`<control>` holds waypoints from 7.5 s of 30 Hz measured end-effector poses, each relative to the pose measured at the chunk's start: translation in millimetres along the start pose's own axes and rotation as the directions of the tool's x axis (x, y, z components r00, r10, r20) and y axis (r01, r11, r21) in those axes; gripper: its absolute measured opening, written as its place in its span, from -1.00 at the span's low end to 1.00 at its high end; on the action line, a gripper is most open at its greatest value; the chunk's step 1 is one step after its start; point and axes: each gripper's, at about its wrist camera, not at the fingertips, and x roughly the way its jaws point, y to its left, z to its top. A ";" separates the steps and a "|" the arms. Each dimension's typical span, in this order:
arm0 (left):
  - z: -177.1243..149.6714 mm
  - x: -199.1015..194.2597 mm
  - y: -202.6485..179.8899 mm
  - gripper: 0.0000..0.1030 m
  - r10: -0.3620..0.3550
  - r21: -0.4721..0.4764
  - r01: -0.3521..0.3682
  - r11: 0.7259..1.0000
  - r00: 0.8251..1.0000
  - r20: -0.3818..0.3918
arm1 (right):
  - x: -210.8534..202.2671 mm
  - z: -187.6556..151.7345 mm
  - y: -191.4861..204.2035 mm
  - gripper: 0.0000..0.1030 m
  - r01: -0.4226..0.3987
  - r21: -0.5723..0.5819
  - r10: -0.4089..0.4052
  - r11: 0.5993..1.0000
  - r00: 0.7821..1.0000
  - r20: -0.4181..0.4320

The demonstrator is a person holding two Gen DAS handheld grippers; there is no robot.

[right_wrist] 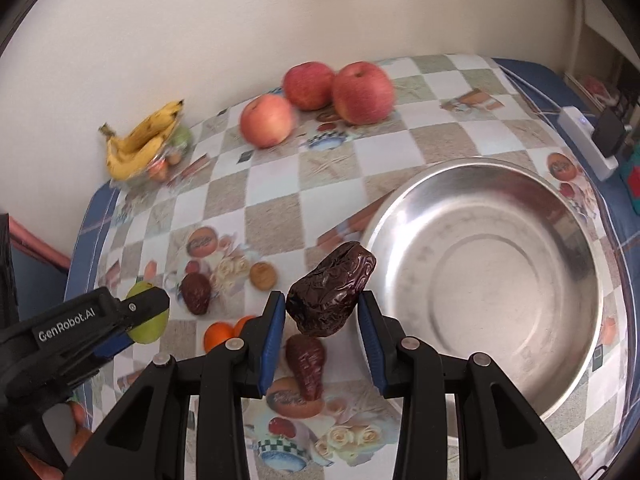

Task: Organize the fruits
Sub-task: 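Carry both fruits into the steel bowl and open both grippers, then withdraw both grippers from the bowl toward the remaining fruit, then grasp a tangerine with the left gripper while the right gripper grasps a brown kiwi, then carry the tangerine and kiwi into the steel bowl and release both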

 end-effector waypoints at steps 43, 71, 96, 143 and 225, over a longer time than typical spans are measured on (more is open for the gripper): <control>-77.0 23.4 -119.4 0.39 -0.020 0.371 0.036 0.928 0.999 -0.048 | -42.6 -1.1 -145.1 -0.23 0.225 0.287 -0.241 0.931 0.970 0.019; -11.4 -0.3 36.0 1.00 0.364 0.103 -0.389 0.915 0.909 0.202 | -7.3 -4.6 -53.3 0.79 0.208 0.007 -0.208 0.978 0.978 -0.009; 12.9 -41.2 99.5 1.00 0.275 0.035 -0.298 0.954 0.916 0.293 | 4.3 -20.2 52.4 0.80 -0.070 -0.177 0.077 0.982 0.997 0.033; 31.3 43.0 146.0 -0.26 0.130 -0.053 -0.125 0.991 0.985 0.112 | 97.6 1.7 67.4 -0.48 -0.059 -0.189 0.053 0.980 0.998 -0.034; -97.3 8.7 -125.8 -0.22 -0.258 0.574 0.149 0.805 0.960 0.113 | -28.8 -9.3 -112.9 -0.46 0.101 0.167 -0.103 0.981 0.995 0.006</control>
